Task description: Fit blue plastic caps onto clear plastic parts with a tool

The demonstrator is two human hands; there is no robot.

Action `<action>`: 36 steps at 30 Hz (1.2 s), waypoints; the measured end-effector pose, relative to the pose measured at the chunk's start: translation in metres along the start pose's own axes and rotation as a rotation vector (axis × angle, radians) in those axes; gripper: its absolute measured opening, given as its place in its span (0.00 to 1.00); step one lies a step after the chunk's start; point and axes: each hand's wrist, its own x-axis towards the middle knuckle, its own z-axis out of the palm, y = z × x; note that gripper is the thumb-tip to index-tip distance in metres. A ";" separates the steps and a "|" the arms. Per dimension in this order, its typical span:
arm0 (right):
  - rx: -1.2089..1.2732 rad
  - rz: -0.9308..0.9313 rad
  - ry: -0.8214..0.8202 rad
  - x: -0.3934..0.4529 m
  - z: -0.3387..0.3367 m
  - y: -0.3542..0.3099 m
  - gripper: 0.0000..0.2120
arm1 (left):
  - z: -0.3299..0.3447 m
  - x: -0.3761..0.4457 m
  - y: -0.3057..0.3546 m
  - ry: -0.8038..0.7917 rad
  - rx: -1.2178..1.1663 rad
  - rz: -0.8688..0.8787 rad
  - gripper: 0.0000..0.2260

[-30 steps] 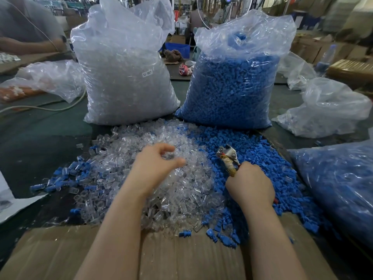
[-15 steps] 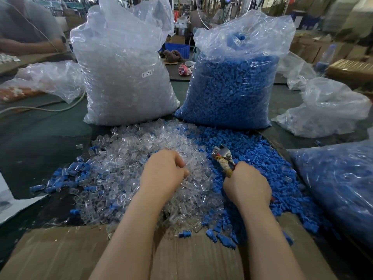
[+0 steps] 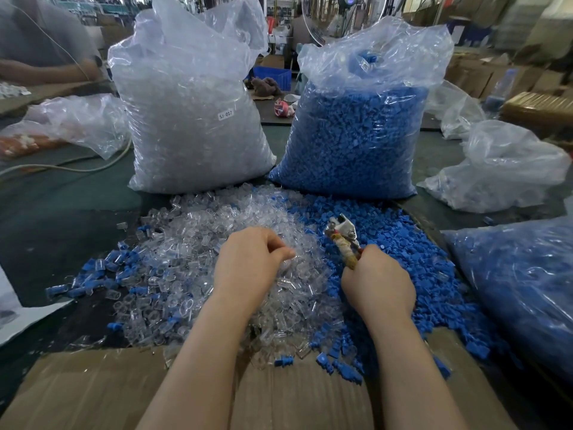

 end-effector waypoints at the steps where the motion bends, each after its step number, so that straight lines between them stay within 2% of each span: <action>1: 0.026 0.008 0.015 0.001 0.000 0.000 0.09 | -0.001 0.000 0.000 0.012 -0.034 0.006 0.08; 5: 0.159 0.011 0.030 0.004 -0.001 0.000 0.10 | -0.002 0.000 0.001 0.028 -0.302 -0.037 0.10; 9: 0.308 -0.033 -0.016 0.007 0.002 -0.001 0.09 | -0.003 0.000 0.003 -0.043 -0.628 -0.185 0.07; 11: 0.360 -0.057 -0.009 0.007 0.003 -0.003 0.10 | -0.004 0.001 0.004 -0.071 -0.716 -0.229 0.08; 17: 0.491 -0.118 -0.037 0.005 0.003 -0.004 0.11 | -0.004 0.000 0.009 -0.115 -0.869 -0.257 0.10; 20: 0.686 -0.168 -0.042 0.003 0.001 -0.007 0.10 | -0.002 -0.001 0.014 -0.161 -0.930 -0.243 0.11; 24: 0.931 -0.192 -0.036 -0.001 -0.004 -0.011 0.12 | 0.004 -0.002 0.018 -0.188 -0.925 -0.203 0.06; 27: 1.051 -0.219 -0.091 -0.003 -0.005 -0.011 0.08 | 0.007 -0.004 0.021 -0.216 -0.908 -0.165 0.05; 31: 1.105 -0.303 -0.191 -0.004 -0.005 -0.011 0.01 | 0.009 -0.007 0.025 -0.209 -0.907 -0.152 0.05; 36: 1.093 -0.332 -0.078 -0.005 -0.004 -0.011 0.07 | 0.007 -0.006 0.025 -0.139 -0.956 -0.207 0.07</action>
